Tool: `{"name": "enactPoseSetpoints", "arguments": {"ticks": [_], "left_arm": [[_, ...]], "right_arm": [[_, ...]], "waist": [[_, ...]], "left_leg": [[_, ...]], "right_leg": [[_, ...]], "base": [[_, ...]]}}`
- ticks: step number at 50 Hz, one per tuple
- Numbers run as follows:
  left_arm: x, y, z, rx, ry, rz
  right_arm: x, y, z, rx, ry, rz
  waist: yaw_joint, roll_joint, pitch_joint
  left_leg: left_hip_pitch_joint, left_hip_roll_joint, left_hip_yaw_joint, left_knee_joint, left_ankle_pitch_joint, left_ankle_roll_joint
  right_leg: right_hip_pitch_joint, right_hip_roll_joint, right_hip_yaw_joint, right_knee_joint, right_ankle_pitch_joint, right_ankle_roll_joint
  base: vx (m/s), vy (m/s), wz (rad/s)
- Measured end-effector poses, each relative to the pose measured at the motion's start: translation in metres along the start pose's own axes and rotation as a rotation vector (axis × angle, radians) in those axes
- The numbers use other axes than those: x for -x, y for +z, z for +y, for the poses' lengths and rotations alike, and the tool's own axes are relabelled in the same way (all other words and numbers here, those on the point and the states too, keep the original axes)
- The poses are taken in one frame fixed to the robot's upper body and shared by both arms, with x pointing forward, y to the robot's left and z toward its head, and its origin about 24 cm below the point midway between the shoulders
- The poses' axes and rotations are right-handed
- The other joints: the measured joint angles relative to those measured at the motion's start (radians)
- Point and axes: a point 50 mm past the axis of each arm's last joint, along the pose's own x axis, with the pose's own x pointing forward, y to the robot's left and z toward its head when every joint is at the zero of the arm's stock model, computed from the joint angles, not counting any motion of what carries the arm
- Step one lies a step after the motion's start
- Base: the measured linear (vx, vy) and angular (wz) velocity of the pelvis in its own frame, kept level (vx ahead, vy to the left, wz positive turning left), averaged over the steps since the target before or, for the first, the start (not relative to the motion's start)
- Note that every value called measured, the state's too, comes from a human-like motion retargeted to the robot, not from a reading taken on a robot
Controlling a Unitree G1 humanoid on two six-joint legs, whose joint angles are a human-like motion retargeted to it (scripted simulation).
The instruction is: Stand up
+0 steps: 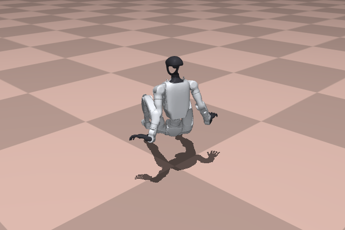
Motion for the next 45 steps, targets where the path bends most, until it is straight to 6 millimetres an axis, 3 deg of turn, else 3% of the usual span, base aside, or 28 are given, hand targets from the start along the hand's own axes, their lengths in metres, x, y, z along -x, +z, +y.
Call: {"name": "enactPoseSetpoints", "arguments": {"ticks": [3, 7, 10, 16, 20, 23, 27, 31, 37, 40, 42, 43, 45], "left_arm": [[0.014, -0.006, 0.001, -0.006, -0.010, 0.019], [0.027, -0.014, 0.005, -0.020, 0.030, 0.004], [0.031, -0.018, 0.007, -0.018, 0.050, -0.023], [0.020, -0.006, 0.010, 0.000, 0.124, -0.068], [0.005, 0.010, 0.011, 0.036, 0.177, -0.076], [-0.002, 0.027, 0.013, 0.084, 0.214, -0.084], [0.004, 0.041, 0.012, 0.127, 0.189, -0.098], [0.008, 0.052, 0.009, 0.161, 0.149, -0.123], [0.002, 0.067, 0.007, 0.177, 0.114, -0.161], [-0.007, 0.074, 0.007, 0.180, 0.117, -0.173], [-0.011, 0.074, 0.007, 0.166, 0.110, -0.175], [-0.010, 0.071, 0.006, 0.151, 0.099, -0.175], [-0.005, 0.050, 0.002, 0.076, 0.057, -0.160]], "right_arm": [[-0.037, 0.001, -0.010, -0.012, -0.081, 0.009], [-0.086, 0.003, -0.028, -0.067, -0.147, 0.033], [-0.120, 0.001, -0.043, -0.139, -0.145, 0.074], [-0.173, 0.004, -0.069, -0.329, 0.001, 0.134], [-0.203, 0.015, -0.089, -0.399, 0.085, 0.078], [-0.220, 0.024, -0.105, -0.376, 0.118, 0.011], [-0.234, 0.037, -0.119, -0.294, 0.131, -0.089], [-0.239, 0.042, -0.125, -0.218, 0.133, -0.135], [-0.235, 0.041, -0.117, -0.167, 0.205, -0.153], [-0.231, 0.042, -0.110, -0.161, 0.254, -0.158], [-0.224, 0.042, -0.099, -0.156, 0.297, -0.153], [-0.219, 0.043, -0.092, -0.154, 0.325, -0.146], [-0.199, 0.051, -0.064, -0.159, 0.413, -0.151]], "waist": [[0.031, 0.050, 0.000], [0.067, 0.117, 0.000], [0.092, 0.164, 0.000], [0.140, 0.266, 0.000], [0.174, 0.310, 0.000], [0.190, 0.315, 0.000], [0.183, 0.331, 0.000], [0.197, 0.343, 0.000], [0.227, 0.334, 0.000], [0.260, 0.294, 0.000], [0.284, 0.238, 0.000], [0.289, 0.199, 0.000], [0.293, 0.100, 0.000]], "left_leg": [[0.000, -0.013, -0.056, 0.009, 0.000, -0.002], [0.024, -0.037, -0.115, 0.010, 0.000, -0.018], [0.054, -0.063, -0.148, -0.001, 0.000, -0.041], [0.070, -0.108, -0.191, -0.009, 0.000, -0.046], [0.032, -0.131, -0.197, -0.021, 0.000, -0.028], [0.002, -0.121, -0.169, -0.040, 0.000, -0.018], [0.000, -0.113, -0.120, -0.059, -0.001, -0.012], [0.000, -0.088, -0.072, -0.072, -0.022, -0.034], [0.000, -0.063, -0.031, -0.040, -0.114, -0.085], [0.000, -0.074, -0.046, -0.018, -0.239, -0.176], [0.000, -0.061, -0.030, 0.013, -0.419, -0.187], [0.000, -0.038, -0.007, 0.043, -0.505, -0.177], [0.000, 0.024, 0.066, 0.157, -0.574, -0.050]], "right_leg": [[0.000, 0.031, -0.010, 0.091, 0.016, 0.001], [0.000, 0.089, -0.009, 0.263, 0.105, 0.062], [0.000, 0.118, -0.026, 0.423, 0.102, 0.089], [0.000, 0.059, -0.113, 0.760, -0.066, 0.019], [0.000, 0.030, -0.167, 0.965, -0.250, -0.053], [0.000, 0.032, -0.139, 1.050, -0.420, -0.033], [0.000, 0.107, -0.074, 1.056, -0.528, 0.049], [0.000, 0.093, -0.029, 1.131, -0.642, 0.094], [0.000, 0.134, 0.028, 1.196, -0.774, 0.083], [0.000, 0.163, 0.047, 1.198, -0.808, 0.056], [0.006, 0.189, 0.068, 1.196, -0.841, 0.047], [0.020, 0.201, 0.093, 1.195, -0.863, 0.054], [0.065, 0.230, 0.167, 1.205, -0.910, 0.079]], "base": [[-0.02, 0.02, -0.01], [-0.05, -0.06, 0.26], [-0.10, -0.13, 0.59], [-0.07, -0.10, 0.68], [-0.06, -0.09, 0.40], [-0.03, 0.00, 0.11], [-0.01, 0.01, 0.33], [0.07, 0.02, 0.15], [0.13, 0.00, 0.09], [0.11, -0.18, -0.24], [0.11, -0.30, -0.44], [0.12, -0.31, -0.39], [0.14, -0.22, -0.42]]}}
